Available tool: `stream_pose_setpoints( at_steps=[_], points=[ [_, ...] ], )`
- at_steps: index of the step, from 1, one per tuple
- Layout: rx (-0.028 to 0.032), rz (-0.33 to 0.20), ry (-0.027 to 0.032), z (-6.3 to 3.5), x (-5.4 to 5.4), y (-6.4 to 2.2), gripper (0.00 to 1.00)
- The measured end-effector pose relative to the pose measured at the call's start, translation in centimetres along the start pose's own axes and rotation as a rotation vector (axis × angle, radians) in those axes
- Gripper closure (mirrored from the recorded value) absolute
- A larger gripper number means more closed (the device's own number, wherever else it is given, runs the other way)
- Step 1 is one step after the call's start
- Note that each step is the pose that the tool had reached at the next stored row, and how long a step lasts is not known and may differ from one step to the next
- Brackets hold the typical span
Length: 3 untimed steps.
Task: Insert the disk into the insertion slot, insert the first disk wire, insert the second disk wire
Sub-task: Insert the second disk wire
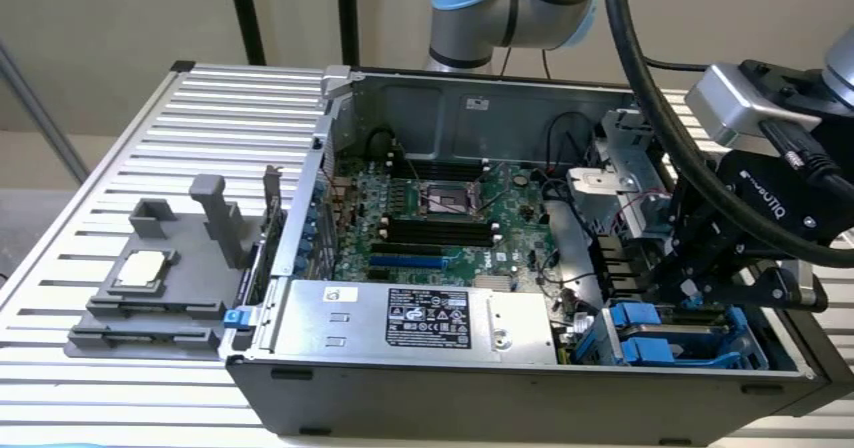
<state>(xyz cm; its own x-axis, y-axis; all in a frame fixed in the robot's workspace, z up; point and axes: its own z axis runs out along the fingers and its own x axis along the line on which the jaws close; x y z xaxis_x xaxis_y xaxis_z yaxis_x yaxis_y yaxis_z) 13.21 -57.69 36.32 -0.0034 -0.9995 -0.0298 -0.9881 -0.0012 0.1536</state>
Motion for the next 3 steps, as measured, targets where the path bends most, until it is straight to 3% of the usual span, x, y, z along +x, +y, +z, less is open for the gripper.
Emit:
stream_pose_setpoints(
  at_steps=[3],
  points=[
    [0.0000, 0.000, -0.0001, 0.00, 0.00, 0.00, 0.76]
  ],
)
